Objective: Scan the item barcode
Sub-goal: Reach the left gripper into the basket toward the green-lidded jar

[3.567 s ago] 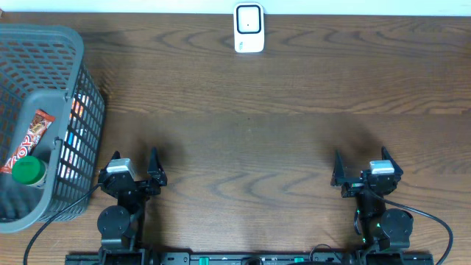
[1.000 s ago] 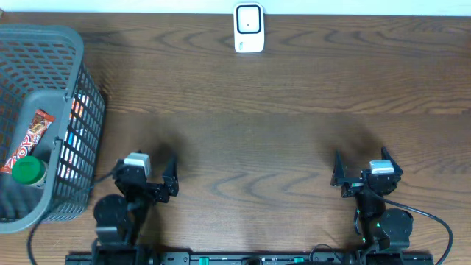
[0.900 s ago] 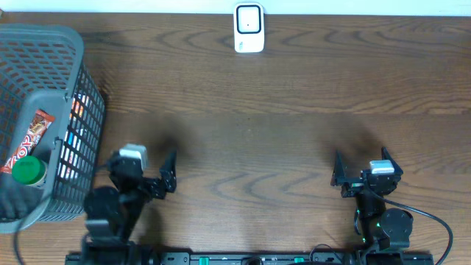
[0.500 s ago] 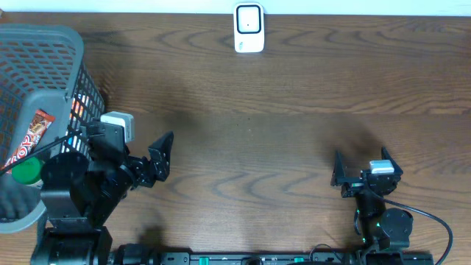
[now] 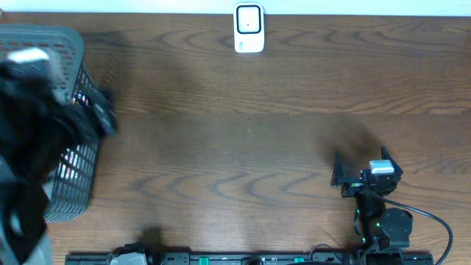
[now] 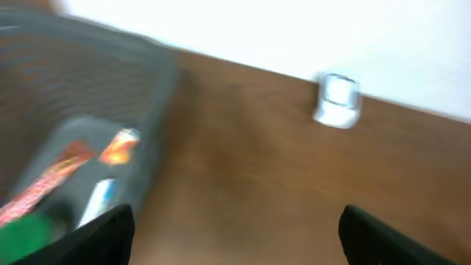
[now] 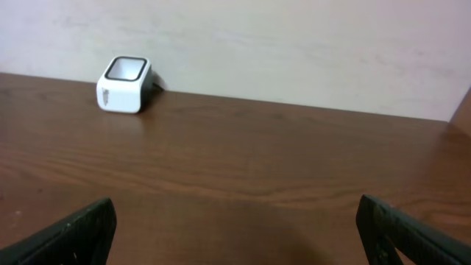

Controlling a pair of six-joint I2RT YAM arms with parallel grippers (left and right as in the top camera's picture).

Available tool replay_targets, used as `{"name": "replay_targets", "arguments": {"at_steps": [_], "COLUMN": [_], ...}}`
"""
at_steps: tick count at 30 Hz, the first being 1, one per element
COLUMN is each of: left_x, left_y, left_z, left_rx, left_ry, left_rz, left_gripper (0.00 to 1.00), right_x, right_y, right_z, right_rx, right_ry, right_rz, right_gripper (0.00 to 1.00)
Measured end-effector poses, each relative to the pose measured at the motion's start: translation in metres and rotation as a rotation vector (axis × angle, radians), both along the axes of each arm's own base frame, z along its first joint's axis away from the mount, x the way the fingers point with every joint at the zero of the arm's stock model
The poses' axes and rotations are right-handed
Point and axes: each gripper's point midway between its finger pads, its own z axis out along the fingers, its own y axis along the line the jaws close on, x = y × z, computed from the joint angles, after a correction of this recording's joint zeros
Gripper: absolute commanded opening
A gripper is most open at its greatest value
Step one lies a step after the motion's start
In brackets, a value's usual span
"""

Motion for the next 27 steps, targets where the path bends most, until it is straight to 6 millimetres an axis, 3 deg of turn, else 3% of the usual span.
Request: {"name": "replay_targets", "arguments": {"at_steps": [2,4,7,12,18,27], "left_x": [0.008,0.009,0.002,-0.019,-0.034,-0.039], "left_y": [0.035,0.068,0.119,0.175,0.210,0.231], "left_z": [0.003,-0.007,-0.037,-0.082,-0.125,-0.209], "left_rx": [-0.010,-0.024,-0.073,-0.165,-0.237,-0.283], "left_ry": [0.025,0.070,0.179,0.277,0.306,0.383], "left_rz": [0.180,0.339,0.585,0.874,1.056,1.154], "left_gripper": [0.87,0.87,0.87,0.86,0.86,0.86], "right_x": [0.000,0.000,0.000,0.000,0.000,0.000], "right_y": [0.000,0.000,0.000,0.000,0.000,0.000], "right_z": [0.000,0.000,0.000,0.000,0.000,0.000], "right_rx": [0.000,0.000,0.000,0.000,0.000,0.000], "right_ry": [0.000,0.000,0.000,0.000,0.000,0.000], "right_rz": [0.000,0.000,0.000,0.000,0.000,0.000], "right_gripper": [0.99,0.99,0.99,0.99,0.99,0.99]}}
